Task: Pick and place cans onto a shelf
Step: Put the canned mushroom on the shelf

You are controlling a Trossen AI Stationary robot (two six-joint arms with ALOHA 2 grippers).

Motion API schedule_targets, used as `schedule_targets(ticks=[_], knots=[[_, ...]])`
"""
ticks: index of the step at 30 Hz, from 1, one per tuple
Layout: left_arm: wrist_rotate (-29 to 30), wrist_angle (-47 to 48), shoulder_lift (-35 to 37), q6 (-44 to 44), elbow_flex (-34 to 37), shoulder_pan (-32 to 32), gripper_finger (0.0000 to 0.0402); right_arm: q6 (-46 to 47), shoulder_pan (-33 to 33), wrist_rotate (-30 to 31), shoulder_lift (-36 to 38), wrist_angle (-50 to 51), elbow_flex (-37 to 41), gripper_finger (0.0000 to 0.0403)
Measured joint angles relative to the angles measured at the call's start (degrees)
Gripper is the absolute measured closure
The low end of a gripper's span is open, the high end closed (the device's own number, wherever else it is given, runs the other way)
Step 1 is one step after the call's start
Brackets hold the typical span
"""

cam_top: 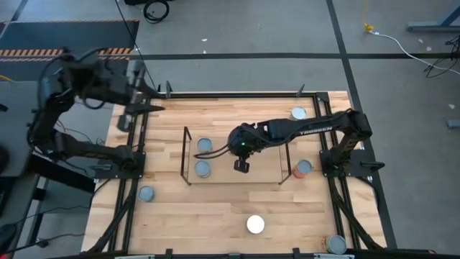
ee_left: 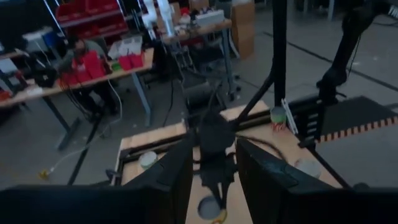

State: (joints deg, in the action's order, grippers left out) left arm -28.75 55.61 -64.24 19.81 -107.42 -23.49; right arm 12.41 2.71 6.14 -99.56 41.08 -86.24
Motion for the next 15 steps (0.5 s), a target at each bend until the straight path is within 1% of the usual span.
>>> schedule_targets(ticks=[4, 9, 15], knots=[[0.0, 0.1, -3.7, 1.1, 0.0, 0.0, 0.0273, 1.1, 0.6, 0.0, 0.5, -0.1, -0.1, 0.0394], [0.0, 0.8, -7.5, 6.2, 0.0, 0.0, 0.0273, 0.7, 0.7, -1.5, 0.4, 0.0, 0.0, 0.0394], [0.5, 0.9, -7.9, 5.6, 0.1, -0.1, 0.0273, -3.5, 0.6, 2.2, 0.3, -0.6, 0.4, 0.0395]])
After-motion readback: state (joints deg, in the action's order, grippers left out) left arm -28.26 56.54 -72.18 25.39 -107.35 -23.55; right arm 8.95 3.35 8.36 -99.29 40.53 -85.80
